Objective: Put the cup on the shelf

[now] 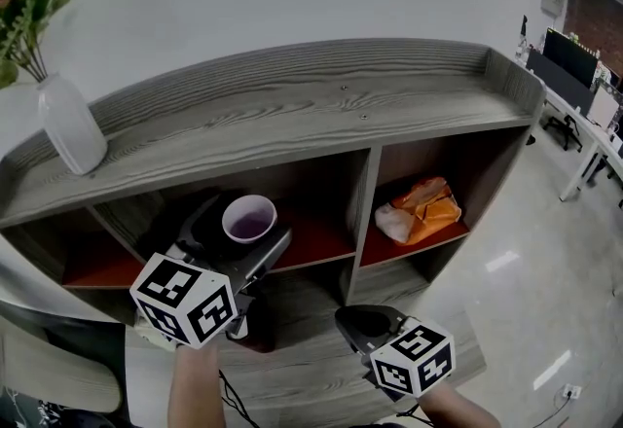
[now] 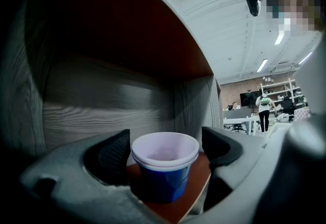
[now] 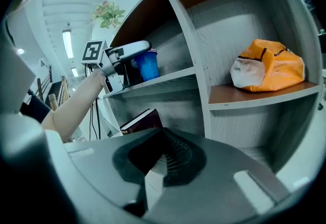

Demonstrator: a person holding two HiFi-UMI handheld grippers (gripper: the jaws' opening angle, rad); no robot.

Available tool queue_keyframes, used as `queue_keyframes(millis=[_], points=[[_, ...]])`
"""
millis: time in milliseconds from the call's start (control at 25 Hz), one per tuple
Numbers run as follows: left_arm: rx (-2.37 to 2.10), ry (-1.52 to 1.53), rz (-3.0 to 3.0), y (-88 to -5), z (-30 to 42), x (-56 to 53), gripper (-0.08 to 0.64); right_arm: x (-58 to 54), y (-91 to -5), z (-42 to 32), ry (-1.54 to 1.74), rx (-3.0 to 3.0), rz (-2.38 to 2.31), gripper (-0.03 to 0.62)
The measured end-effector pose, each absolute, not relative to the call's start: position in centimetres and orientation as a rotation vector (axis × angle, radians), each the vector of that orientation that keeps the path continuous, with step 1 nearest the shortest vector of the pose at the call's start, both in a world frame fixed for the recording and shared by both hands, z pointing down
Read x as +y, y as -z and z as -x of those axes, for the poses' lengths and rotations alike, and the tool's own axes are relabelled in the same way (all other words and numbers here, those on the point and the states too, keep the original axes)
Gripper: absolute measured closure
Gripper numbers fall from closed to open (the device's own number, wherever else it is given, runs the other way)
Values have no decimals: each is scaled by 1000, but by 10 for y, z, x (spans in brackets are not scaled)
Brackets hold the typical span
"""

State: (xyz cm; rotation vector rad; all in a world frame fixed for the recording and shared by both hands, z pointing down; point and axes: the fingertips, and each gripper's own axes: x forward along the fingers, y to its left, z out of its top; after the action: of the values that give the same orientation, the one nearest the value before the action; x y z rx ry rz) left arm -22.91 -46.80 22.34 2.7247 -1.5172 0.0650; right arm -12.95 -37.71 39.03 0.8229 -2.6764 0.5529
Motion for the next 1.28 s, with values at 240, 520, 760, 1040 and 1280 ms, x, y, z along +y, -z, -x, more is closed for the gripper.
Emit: queue_keyframes(millis=[240,520,760,1040,1280], points=[[-1581,-17,-2704,-218,233,-456,126,-368,-388,125,-544,-2688,-813,591],[-1649,34,-2635,-221,241,-434,126,-356,-385,118,-514,-2704,-792,591],[-1664,30,-2589,-235,238,-413,150,-345,-384,112,-498,-2719,-765,591],[-1615,147,-2548,-250,226,-372,244,-336,-385,100,-491,-2726,-751,591],[-1463,173,-2515,-289,185,-340,324,-327,-382,93,-477,-2750,-718,591]])
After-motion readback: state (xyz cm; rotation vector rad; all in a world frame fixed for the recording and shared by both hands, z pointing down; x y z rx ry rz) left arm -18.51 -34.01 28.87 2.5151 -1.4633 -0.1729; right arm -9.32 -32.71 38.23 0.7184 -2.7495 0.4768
